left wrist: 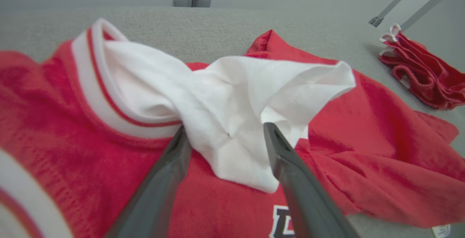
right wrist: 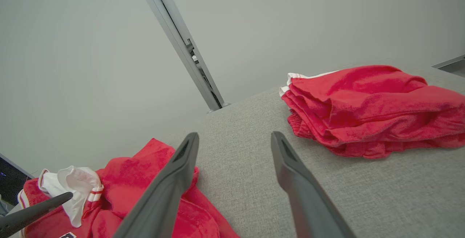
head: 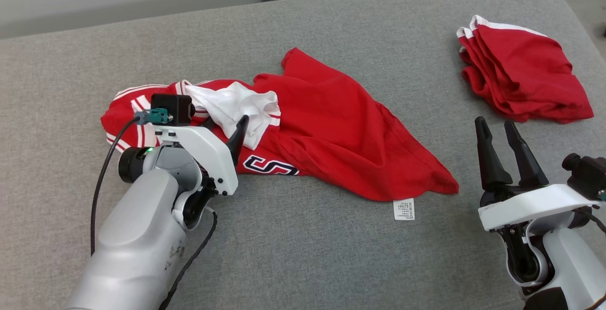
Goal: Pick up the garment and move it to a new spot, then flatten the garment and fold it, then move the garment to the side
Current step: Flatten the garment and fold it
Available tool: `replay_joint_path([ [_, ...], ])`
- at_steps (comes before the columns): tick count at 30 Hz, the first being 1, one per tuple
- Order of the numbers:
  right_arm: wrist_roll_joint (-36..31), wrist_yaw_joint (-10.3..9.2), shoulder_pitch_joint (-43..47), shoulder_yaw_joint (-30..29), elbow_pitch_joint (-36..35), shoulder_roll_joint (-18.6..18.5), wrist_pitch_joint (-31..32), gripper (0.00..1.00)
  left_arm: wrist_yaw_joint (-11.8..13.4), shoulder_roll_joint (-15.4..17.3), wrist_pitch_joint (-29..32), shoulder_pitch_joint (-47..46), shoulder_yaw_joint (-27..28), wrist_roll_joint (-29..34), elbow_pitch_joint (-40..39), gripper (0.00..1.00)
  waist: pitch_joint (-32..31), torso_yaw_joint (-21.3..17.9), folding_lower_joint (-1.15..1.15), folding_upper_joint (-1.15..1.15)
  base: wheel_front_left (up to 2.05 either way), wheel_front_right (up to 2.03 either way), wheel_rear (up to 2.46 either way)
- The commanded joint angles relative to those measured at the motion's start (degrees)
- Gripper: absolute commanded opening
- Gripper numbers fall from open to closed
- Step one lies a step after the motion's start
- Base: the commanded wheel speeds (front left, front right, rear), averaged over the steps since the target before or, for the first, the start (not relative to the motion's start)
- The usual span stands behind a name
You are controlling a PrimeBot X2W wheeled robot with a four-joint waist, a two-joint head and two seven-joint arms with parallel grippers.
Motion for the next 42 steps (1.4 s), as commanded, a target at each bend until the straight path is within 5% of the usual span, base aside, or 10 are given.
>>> replay_joint_path([
  [1, 0.3, 0.01, -0.4, 0.0, 0.3, -0.3, -0.4, 1.00, -0.4, 0.3, -0.4, -1.4, 0.0, 0.2, 0.9, 0.63, 0.2, -0.4, 0.00, 0.00, 0.00, 0.00, 0.00],
  [3, 0.4, 0.01, -0.5, -0.3, 0.4, -0.3, -0.5, 1.00, -0.7, -0.1, -0.7, -2.1, -0.3, 0.1, 2.5, 0.15, 0.3, -0.6, 0.00, 0.00, 0.00, 0.00, 0.00],
  [4, 0.4, 0.01, -0.5, -0.4, 0.5, -0.4, -0.5, 1.00, -0.8, -0.4, -0.9, -2.4, -0.5, 0.0, 3.1, 0.00, 0.3, -0.6, 0.00, 0.00, 0.00, 0.00, 0.00],
  [13, -0.1, 0.01, 1.2, -1.7, 1.0, -0.4, -0.5, 1.00, -2.2, -0.6, -2.6, -0.8, -2.7, -0.2, 2.7, 0.00, -2.9, 2.0, 0.00, 0.00, 0.00, 0.00, 0.00],
  [22, -0.9, 0.01, 3.2, -3.1, 0.9, -1.4, -0.5, 1.00, -3.0, 2.8, 0.1, 6.9, -3.2, -4.3, -9.7, 0.00, -7.2, 7.4, 0.00, 0.00, 0.00, 0.00, 0.00],
  [34, -2.2, 0.01, 4.7, -4.6, -0.6, -1.7, 2.1, 1.00, 1.5, 18.1, 16.2, 27.0, -1.1, -12.4, -39.9, 0.00, -8.3, 12.9, 0.00, 0.00, 0.00, 0.00, 0.00],
  [42, -2.8, 0.01, 4.8, -5.4, -1.5, -1.6, 3.3, 1.00, 4.0, 26.1, 22.3, 34.8, -1.2, -13.0, -45.5, 0.00, -8.5, 12.3, 0.00, 0.00, 0.00, 0.00, 0.00],
])
